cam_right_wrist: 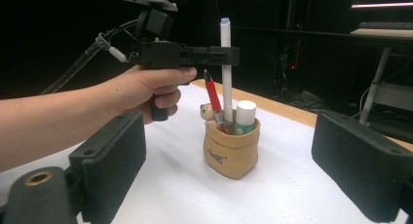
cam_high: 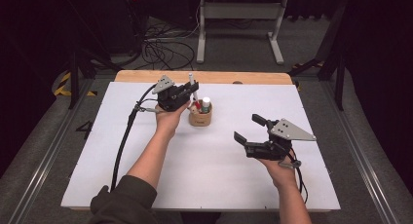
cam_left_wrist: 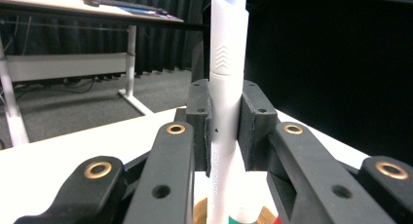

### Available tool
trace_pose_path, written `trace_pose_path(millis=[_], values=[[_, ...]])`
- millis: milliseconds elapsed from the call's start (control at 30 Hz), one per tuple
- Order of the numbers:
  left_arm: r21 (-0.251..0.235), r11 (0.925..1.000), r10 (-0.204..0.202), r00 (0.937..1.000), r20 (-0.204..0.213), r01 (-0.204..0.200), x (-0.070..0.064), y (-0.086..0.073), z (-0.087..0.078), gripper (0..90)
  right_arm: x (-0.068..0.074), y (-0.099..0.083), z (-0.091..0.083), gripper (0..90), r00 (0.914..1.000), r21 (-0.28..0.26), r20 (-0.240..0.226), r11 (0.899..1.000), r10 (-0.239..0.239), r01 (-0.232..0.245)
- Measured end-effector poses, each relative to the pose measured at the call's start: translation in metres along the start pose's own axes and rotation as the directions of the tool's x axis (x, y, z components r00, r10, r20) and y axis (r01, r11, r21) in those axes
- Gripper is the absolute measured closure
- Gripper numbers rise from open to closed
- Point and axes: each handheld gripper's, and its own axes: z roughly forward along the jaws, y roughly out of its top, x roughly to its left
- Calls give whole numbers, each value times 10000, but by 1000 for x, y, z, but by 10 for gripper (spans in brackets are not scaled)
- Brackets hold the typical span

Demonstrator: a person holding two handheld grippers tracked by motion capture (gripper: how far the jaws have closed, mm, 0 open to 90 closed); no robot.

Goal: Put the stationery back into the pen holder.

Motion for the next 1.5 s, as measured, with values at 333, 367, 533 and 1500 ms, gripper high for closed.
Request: trace_pose_path(millis=[333,367,533,1500], values=[[362,9993,-86,10000,-1,86,2,-4,1,769,-1,0,0,134,10000,4,-5,10000,27,-27],[352,9993,-83,10000,-5,83,2,-4,1,763,-1,0,0,134,10000,-11,-3,10000,23,-23],[323,9995,43,10000,29,-43,2,-3,0,744,-2,0,0,134,10000,3,3,10000,16,-16],[295,9980,567,9974,-435,-554,3,13,-48,378,-13,-4,-8,128,9993,13,359,10000,94,-94]])
